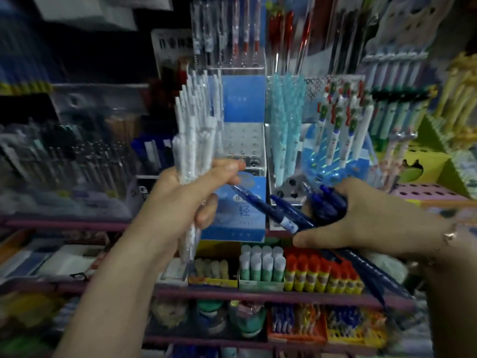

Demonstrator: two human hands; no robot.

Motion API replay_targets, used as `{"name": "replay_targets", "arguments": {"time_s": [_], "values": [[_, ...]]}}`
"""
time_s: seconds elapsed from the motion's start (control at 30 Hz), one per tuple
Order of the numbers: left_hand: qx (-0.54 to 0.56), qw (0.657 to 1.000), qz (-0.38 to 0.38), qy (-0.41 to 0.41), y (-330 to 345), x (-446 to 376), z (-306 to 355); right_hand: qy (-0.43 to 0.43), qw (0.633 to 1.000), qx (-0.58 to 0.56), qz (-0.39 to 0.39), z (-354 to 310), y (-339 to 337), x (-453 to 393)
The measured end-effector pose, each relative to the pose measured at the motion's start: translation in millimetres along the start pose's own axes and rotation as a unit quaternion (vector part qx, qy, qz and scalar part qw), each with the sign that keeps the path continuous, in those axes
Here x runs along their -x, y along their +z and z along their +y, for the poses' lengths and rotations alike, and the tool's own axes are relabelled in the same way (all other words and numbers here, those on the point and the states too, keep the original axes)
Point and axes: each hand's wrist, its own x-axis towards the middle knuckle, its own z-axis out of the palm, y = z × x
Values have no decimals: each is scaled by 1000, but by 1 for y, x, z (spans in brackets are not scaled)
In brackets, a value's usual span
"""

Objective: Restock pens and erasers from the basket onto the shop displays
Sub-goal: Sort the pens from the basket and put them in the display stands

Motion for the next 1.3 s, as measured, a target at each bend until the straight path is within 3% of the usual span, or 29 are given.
{"name": "replay_targets", "arguments": {"time_s": [0.1, 0.23, 0.3, 0.4, 0.5, 0.57, 0.73, 0.87, 1.0, 1.1, 1.2, 1.3], "values": [[-80, 995, -48, -46, -6, 6, 4, -8, 998, 61, -18, -19, 4, -11], [-117, 990, 3, -74, -19, 9, 2, -20, 997, 77, -2, -34, 14, -19], [-63, 994, 48, -74, -28, 11, 1, -44, 996, -7, 83, -31, 15, -20], [102, 978, 171, -67, -40, 19, 3, -115, 934, -198, 272, -19, 13, -19], [314, 928, 177, -94, -31, 21, 7, -158, 903, -288, 279, -19, 29, -21], [359, 907, 165, -145, -13, 12, 4, -170, 905, -303, 247, -28, 50, -28], [309, 918, 144, -201, 18, 2, -1, -181, 870, -372, 268, -44, 78, -45], [154, 960, 98, -212, 15, -9, -21, -173, 861, -383, 285, -49, 77, -44], [207, 951, 109, -203, 22, 9, -27, -181, 861, -350, 322, -60, 76, -44], [159, 955, 94, -232, 26, -1, -24, -179, 848, -338, 368, -63, 74, -49], [59, 977, 19, -203, 14, 4, -20, -161, 856, -312, 379, -61, 68, -52], [95, 984, -9, -148, 5, 8, -9, -126, 874, -303, 358, -58, 59, -51]]}}
